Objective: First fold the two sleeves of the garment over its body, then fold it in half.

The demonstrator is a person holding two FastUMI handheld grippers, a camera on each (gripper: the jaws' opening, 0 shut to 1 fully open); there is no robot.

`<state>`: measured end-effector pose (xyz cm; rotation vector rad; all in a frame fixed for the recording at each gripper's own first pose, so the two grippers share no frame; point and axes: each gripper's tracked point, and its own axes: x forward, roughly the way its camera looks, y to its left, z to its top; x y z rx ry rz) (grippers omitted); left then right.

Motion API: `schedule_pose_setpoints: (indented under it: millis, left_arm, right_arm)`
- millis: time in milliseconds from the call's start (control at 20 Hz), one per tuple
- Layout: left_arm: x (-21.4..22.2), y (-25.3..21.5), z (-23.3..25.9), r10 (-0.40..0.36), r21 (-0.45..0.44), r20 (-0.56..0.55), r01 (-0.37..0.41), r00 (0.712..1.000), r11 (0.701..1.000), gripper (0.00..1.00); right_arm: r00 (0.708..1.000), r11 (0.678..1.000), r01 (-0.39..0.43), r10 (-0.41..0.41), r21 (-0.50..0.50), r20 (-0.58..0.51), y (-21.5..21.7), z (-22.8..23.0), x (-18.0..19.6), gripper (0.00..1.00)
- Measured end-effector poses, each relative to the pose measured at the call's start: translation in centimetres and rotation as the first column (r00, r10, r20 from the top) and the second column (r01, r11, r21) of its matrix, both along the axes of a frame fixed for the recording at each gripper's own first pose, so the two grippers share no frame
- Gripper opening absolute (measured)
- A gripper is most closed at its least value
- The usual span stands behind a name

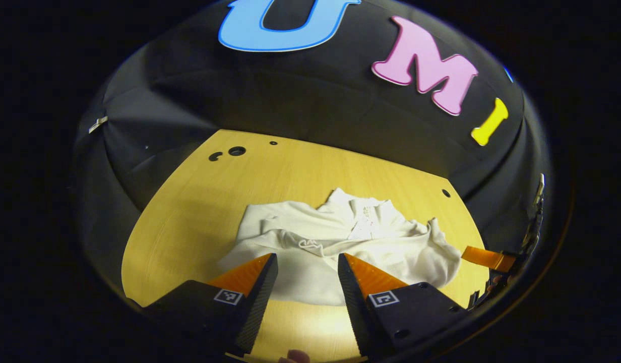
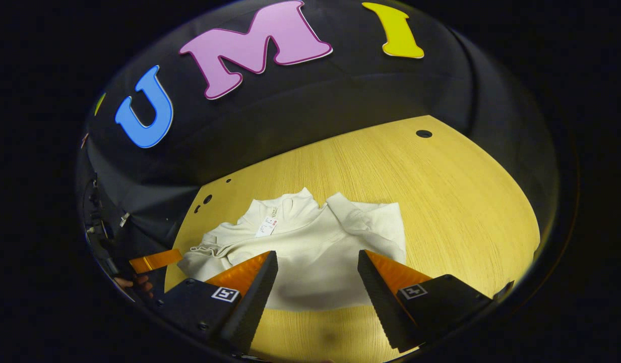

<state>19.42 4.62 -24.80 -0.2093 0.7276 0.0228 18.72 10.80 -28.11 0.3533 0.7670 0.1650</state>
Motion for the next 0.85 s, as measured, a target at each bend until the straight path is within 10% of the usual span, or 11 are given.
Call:
schedule_pose_setpoints:
  millis: [850]
  left_arm:
    - [-6.0,-3.0,1.2,-0.128,0.044,0.022,0.127,0.992,0.991,0.76]
  right_arm:
    - [0.997,0.997,-0.068,0.07,-0.037,0.04,0.9,2.5,-5.7,0.98]
